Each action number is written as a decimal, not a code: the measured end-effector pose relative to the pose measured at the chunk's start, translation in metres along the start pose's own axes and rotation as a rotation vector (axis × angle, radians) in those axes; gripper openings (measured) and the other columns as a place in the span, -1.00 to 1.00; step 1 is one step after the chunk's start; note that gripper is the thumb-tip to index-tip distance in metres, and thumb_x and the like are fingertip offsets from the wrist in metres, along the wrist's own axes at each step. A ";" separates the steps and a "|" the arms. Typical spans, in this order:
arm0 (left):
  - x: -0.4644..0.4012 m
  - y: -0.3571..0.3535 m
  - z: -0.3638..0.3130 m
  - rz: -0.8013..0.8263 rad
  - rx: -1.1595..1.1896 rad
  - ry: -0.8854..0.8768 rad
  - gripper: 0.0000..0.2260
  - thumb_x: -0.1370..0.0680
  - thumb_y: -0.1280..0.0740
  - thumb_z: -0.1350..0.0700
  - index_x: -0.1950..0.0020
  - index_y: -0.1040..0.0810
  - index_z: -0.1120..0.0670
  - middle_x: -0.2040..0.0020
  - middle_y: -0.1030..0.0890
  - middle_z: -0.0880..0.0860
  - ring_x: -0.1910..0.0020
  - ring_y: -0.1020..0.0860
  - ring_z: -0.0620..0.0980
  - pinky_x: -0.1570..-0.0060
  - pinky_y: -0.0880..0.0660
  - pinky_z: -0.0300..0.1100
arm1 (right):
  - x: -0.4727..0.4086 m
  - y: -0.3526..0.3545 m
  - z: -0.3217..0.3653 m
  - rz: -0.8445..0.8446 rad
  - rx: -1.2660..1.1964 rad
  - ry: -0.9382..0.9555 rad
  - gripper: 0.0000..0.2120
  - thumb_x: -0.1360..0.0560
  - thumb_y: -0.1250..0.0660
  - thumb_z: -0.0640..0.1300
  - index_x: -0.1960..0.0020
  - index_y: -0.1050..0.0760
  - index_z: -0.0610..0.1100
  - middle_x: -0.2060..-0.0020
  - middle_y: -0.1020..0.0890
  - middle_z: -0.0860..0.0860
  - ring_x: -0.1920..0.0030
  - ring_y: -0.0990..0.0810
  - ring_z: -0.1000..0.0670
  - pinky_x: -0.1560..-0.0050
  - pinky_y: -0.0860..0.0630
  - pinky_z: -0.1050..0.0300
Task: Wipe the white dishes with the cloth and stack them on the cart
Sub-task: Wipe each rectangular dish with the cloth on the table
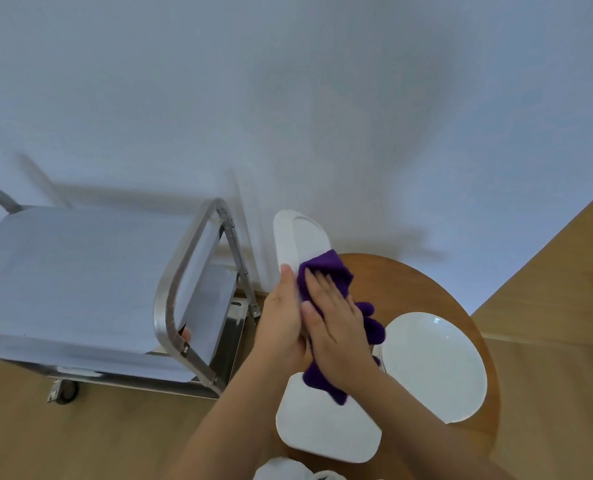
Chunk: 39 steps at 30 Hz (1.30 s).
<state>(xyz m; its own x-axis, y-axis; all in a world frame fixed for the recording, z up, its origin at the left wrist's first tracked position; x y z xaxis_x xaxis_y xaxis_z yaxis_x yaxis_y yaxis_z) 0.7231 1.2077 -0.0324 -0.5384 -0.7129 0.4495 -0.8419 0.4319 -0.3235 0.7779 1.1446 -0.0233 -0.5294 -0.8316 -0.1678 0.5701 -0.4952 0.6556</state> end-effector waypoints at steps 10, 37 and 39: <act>0.003 0.002 0.000 0.125 0.412 0.100 -0.52 -0.57 -0.11 -0.25 -0.20 -0.56 0.08 -0.05 -0.69 0.13 0.01 -0.67 0.13 0.14 -0.62 -0.01 | 0.004 0.006 -0.022 -0.202 -0.216 -0.227 -0.46 -0.45 0.08 0.28 -0.42 -0.14 0.26 -0.49 -0.08 0.09 -0.47 0.00 0.06 -0.39 0.02 0.14; -0.019 0.037 -0.010 0.184 -0.068 0.497 -0.25 -0.38 -0.20 -0.45 -0.15 -0.43 0.22 -0.15 -0.58 0.28 -0.01 -0.63 0.33 0.04 -0.60 0.15 | 0.018 0.055 0.000 -0.227 0.094 0.256 -0.80 -0.44 -0.36 0.00 0.02 -0.52 -0.10 0.32 -0.59 0.09 0.35 -0.55 0.10 0.40 -0.47 0.39; -0.017 0.037 -0.008 0.207 0.060 0.531 -0.29 -0.41 -0.29 -0.34 -0.21 -0.40 0.26 -0.20 -0.54 0.33 -0.04 -0.61 0.37 0.16 -0.63 0.12 | 0.027 0.051 0.001 -0.260 0.194 0.355 -0.71 -0.39 -0.39 -0.03 0.01 -0.57 -0.22 0.30 -0.64 0.00 0.33 -0.60 0.08 0.38 -0.53 0.33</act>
<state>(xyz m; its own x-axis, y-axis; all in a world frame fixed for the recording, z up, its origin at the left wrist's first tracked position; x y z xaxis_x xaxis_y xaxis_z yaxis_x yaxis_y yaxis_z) 0.7007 1.2407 -0.0456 -0.6493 -0.2350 0.7233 -0.7220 0.4893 -0.4891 0.7919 1.0970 0.0061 -0.3726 -0.7374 -0.5634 0.3017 -0.6704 0.6779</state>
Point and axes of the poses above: each hand's wrist, its own x-axis away from the middle knuckle, its own y-axis out of the back of the hand, z = x × y, the point moved 6 cm from there along -x, towards the middle knuckle
